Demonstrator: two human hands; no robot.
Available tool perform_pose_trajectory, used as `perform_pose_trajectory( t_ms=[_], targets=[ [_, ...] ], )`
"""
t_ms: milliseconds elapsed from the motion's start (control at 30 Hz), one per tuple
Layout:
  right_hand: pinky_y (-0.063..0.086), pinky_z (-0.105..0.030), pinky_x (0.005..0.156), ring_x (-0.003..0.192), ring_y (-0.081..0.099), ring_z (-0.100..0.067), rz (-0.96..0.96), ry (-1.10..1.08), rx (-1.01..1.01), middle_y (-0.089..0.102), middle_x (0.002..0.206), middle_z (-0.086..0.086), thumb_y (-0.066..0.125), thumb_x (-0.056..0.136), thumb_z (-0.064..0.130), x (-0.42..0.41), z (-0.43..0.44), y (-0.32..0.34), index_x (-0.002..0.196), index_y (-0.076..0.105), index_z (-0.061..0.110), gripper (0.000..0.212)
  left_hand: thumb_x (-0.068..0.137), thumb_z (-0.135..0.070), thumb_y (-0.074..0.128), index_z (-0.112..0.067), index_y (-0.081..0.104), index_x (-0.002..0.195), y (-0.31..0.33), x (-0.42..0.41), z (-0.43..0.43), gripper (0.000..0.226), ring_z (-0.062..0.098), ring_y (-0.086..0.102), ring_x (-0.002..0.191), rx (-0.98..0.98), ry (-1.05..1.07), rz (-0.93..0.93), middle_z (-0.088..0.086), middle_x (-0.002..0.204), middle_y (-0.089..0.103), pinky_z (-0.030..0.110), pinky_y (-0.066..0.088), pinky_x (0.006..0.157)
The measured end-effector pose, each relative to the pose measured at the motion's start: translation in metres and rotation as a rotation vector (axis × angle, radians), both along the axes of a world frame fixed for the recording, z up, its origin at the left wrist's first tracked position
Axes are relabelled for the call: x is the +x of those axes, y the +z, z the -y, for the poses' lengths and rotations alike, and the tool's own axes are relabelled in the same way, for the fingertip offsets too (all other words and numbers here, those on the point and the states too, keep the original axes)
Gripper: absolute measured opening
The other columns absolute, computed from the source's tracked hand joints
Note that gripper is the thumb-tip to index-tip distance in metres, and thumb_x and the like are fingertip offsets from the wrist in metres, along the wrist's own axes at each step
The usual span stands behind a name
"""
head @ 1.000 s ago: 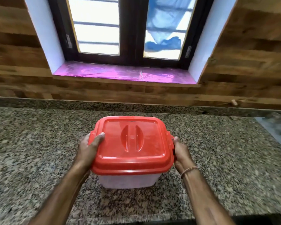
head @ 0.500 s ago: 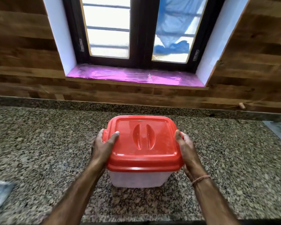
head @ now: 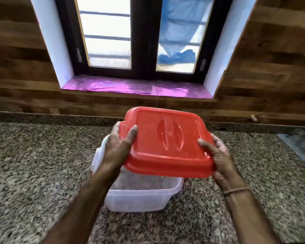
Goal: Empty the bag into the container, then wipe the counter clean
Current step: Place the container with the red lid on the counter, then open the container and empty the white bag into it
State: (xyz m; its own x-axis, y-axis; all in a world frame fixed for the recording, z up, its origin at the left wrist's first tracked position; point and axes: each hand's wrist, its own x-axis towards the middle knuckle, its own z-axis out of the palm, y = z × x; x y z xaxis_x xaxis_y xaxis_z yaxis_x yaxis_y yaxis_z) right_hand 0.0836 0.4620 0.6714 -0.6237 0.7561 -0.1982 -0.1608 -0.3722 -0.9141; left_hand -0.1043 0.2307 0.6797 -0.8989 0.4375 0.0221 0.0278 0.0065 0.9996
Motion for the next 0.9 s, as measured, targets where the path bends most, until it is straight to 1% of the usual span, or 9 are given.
perform_pose_trajectory(
  t_ms=[100, 200, 300, 400, 467, 567, 667, 800, 900],
  targets=[
    [0.065, -0.051, 0.070, 0.097, 0.076, -0.036, 0.016, -0.005, -0.052, 0.073, 0.125, -0.017, 0.077, 0.083, 0.009, 0.033, -0.053, -0.010, 0.142, 0.052, 0.020, 0.065, 0.088, -0.082, 0.046, -0.034, 0.042, 0.153, -0.008, 0.025, -0.047, 0.082, 0.008, 0.052, 0.135, -0.065, -0.081, -0.035, -0.013, 0.149, 0.054, 0.034, 0.039, 0.116],
    [0.064, -0.056, 0.070, 0.092, 0.078, -0.033, 0.054, -0.023, -0.049, 0.073, 0.124, -0.017, 0.073, 0.088, 0.009, 0.073, -0.101, -0.030, 0.142, 0.052, 0.021, 0.059, 0.079, -0.094, 0.038, -0.035, 0.030, 0.160, -0.023, 0.052, -0.089, 0.101, 0.021, 0.040, 0.148, -0.254, -0.131, -0.061, -0.003, 0.162, 0.041, 0.049, 0.033, 0.122],
    [0.065, -0.040, 0.061, 0.081, 0.079, -0.021, 0.060, -0.128, -0.069, 0.072, 0.123, -0.015, 0.070, 0.089, 0.003, 0.112, -0.150, -0.061, 0.145, 0.050, 0.020, 0.062, 0.090, -0.080, 0.044, -0.026, 0.016, 0.165, -0.043, 0.081, -0.125, 0.096, 0.030, 0.041, 0.148, -0.564, -0.161, -0.157, 0.008, 0.165, 0.036, 0.044, 0.037, 0.116],
    [0.063, -0.032, 0.062, 0.082, 0.077, -0.013, 0.105, -0.190, -0.051, 0.067, 0.133, -0.018, 0.072, 0.087, 0.001, 0.140, -0.191, -0.106, 0.145, 0.052, 0.015, 0.062, 0.097, -0.070, 0.042, -0.021, 0.030, 0.159, -0.060, 0.099, -0.146, 0.079, 0.037, 0.053, 0.135, -0.812, -0.151, -0.239, 0.017, 0.151, 0.053, 0.042, 0.044, 0.104],
    [0.064, -0.033, 0.063, 0.081, 0.077, -0.013, 0.140, -0.200, -0.075, 0.066, 0.135, -0.020, 0.074, 0.086, 0.001, 0.149, -0.204, -0.133, 0.144, 0.052, 0.014, 0.064, 0.099, -0.067, 0.041, -0.019, 0.044, 0.144, -0.068, 0.102, -0.153, 0.066, 0.039, 0.059, 0.126, -0.871, -0.123, -0.243, 0.020, 0.139, 0.062, 0.043, 0.046, 0.096],
    [0.065, -0.037, 0.063, 0.083, 0.077, -0.018, 0.197, -0.151, -0.121, 0.067, 0.130, -0.019, 0.081, 0.079, 0.006, 0.147, -0.206, -0.164, 0.145, 0.049, 0.015, 0.074, 0.100, -0.064, 0.042, -0.020, 0.052, 0.133, -0.069, 0.102, -0.156, 0.057, 0.039, 0.062, 0.118, -0.901, -0.076, -0.278, 0.018, 0.129, 0.068, 0.041, 0.045, 0.088],
    [0.065, -0.040, 0.076, 0.095, 0.074, -0.022, 0.287, -0.103, -0.085, 0.068, 0.130, -0.017, 0.099, 0.051, 0.030, 0.136, -0.198, -0.190, 0.143, 0.050, 0.016, 0.105, 0.101, -0.061, 0.045, -0.023, 0.057, 0.130, -0.069, 0.103, -0.154, 0.049, 0.036, 0.063, 0.118, -0.878, -0.052, -0.279, 0.013, 0.125, 0.070, 0.034, 0.037, 0.081],
    [0.057, -0.050, 0.097, 0.108, 0.070, -0.029, 0.449, -0.078, 0.080, 0.068, 0.129, -0.011, 0.088, 0.075, 0.015, 0.129, -0.190, -0.217, 0.141, 0.052, 0.021, 0.076, 0.101, -0.060, 0.044, -0.025, 0.058, 0.128, -0.069, 0.104, -0.157, 0.047, 0.037, 0.063, 0.116, -0.905, -0.042, -0.284, 0.012, 0.124, 0.070, 0.034, 0.035, 0.079],
    [0.060, -0.053, 0.091, 0.103, 0.071, -0.026, 0.632, -0.059, 0.233, 0.068, 0.125, -0.005, 0.086, 0.077, 0.033, 0.126, -0.187, -0.229, 0.144, 0.049, 0.028, 0.077, 0.101, -0.063, 0.042, -0.026, 0.059, 0.123, -0.070, 0.104, -0.156, 0.047, 0.036, 0.065, 0.107, -0.899, -0.040, -0.288, 0.010, 0.117, 0.072, 0.037, 0.045, 0.083]
  ],
)
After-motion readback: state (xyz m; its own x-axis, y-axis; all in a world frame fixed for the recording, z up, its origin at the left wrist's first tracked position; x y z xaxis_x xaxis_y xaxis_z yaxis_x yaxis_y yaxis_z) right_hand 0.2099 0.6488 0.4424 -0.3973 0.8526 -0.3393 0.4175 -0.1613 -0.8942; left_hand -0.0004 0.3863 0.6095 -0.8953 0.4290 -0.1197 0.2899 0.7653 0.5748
